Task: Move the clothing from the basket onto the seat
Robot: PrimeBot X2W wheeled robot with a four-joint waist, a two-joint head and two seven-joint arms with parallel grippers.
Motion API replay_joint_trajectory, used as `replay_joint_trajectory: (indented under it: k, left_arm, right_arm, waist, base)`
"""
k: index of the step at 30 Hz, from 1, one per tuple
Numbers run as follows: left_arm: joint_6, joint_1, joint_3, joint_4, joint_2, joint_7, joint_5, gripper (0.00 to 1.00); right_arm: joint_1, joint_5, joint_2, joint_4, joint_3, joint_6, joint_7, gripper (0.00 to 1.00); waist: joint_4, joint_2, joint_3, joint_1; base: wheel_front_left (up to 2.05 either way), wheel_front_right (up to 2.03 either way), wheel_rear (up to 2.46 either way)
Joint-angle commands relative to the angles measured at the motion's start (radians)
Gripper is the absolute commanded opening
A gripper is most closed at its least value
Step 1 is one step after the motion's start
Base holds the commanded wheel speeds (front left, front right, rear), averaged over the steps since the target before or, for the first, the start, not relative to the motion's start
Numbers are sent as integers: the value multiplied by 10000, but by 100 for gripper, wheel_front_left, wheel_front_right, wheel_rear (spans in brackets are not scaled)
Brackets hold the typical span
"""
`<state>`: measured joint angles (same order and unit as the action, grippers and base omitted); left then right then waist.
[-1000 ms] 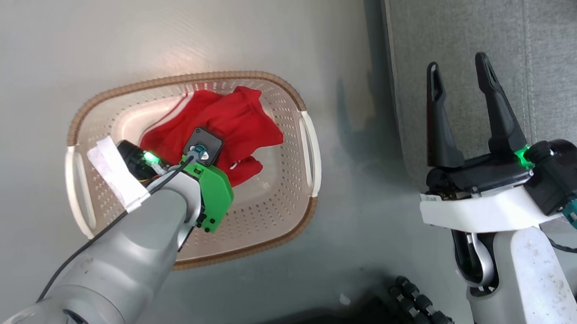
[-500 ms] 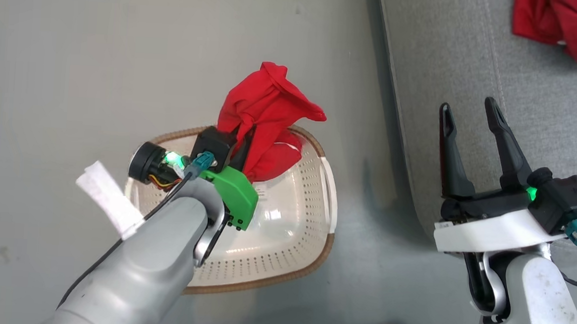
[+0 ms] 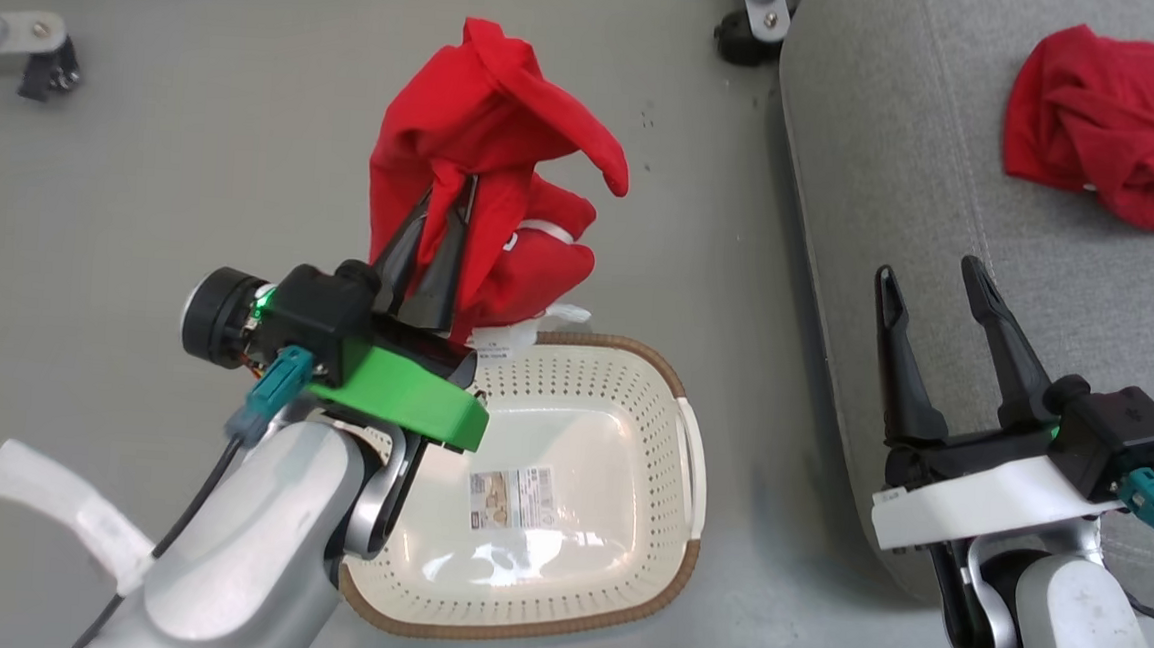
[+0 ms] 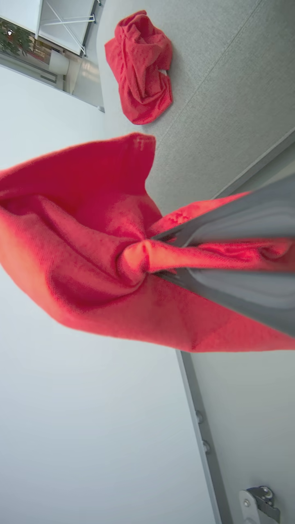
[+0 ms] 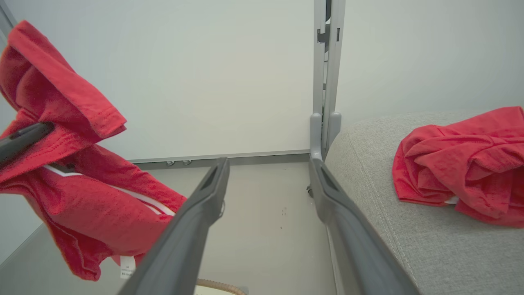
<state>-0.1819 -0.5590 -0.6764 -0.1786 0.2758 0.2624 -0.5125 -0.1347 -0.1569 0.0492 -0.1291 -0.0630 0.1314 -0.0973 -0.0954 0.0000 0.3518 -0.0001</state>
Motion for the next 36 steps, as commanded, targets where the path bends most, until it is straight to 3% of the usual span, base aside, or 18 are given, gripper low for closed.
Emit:
replay_joint_trajectory:
  k: [1,8,13,21,36]
  left_arm:
    - [-27,281,200,389,103,27,147,0]
    - [296,1105,1333,2344,-136,19,808,0]
    - [685,2001,2042,3008,-437,17,1216,0]
    - [1018,3407,2110,2953,-591,18,1315,0]
    - [1200,4780,1893,2482,-829,18,1156,0]
  right_arm:
    - [175,36,32,-15,18,-14,54,100]
    - [492,84,32,21,46,-12,244,100]
    - [929,118,33,44,-47,-12,434,100]
    - [1536,5,37,-40,-354,-12,717,100]
    - [2542,-120,37,-363,-569,-12,1217,100]
  waist:
    - [301,0,-516,1]
    - [474,0,-1148,1]
    - [578,0,-1809,1]
    - [556,0,-2675,1]
    - [652,0,-3604,1]
  base:
    - [0,0,0]
    - [0,0,0]
    - [0,0,0]
    - [0,0,0]
    - [0,0,0]
